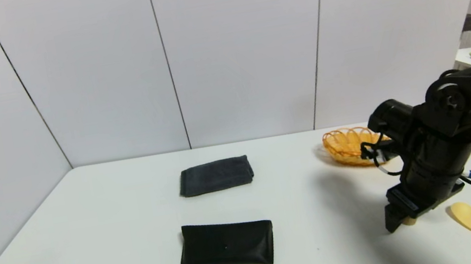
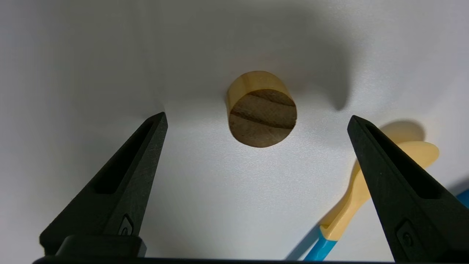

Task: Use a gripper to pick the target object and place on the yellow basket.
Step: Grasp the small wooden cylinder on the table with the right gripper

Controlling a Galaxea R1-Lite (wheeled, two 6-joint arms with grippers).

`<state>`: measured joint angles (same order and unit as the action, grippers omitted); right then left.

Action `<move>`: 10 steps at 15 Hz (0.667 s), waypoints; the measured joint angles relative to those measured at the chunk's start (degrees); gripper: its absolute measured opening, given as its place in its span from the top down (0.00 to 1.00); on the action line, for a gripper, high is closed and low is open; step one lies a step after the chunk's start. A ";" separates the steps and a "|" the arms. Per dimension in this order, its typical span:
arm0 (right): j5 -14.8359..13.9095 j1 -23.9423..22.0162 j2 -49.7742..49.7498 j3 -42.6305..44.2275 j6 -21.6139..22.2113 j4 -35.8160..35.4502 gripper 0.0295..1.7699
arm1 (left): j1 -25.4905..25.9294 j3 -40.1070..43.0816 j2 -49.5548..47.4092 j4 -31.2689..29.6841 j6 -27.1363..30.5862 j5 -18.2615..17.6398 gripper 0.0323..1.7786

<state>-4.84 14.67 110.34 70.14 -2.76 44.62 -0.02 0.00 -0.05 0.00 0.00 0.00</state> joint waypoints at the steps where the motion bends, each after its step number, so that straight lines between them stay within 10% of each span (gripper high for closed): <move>1: 0.00 0.07 0.02 -0.02 -0.02 -0.05 0.04 | -0.02 0.00 0.00 0.00 0.00 -0.02 0.05; 9: 0.02 0.43 0.90 0.28 -0.02 -1.24 0.05 | -0.02 0.00 0.00 0.00 0.00 0.00 0.05; 10: -0.04 0.44 1.01 0.35 0.00 -1.38 0.16 | -0.05 -0.02 0.00 0.00 0.00 0.00 0.05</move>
<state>-4.88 15.10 111.35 70.50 -2.76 43.24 -0.07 -0.02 -0.05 0.00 0.00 0.00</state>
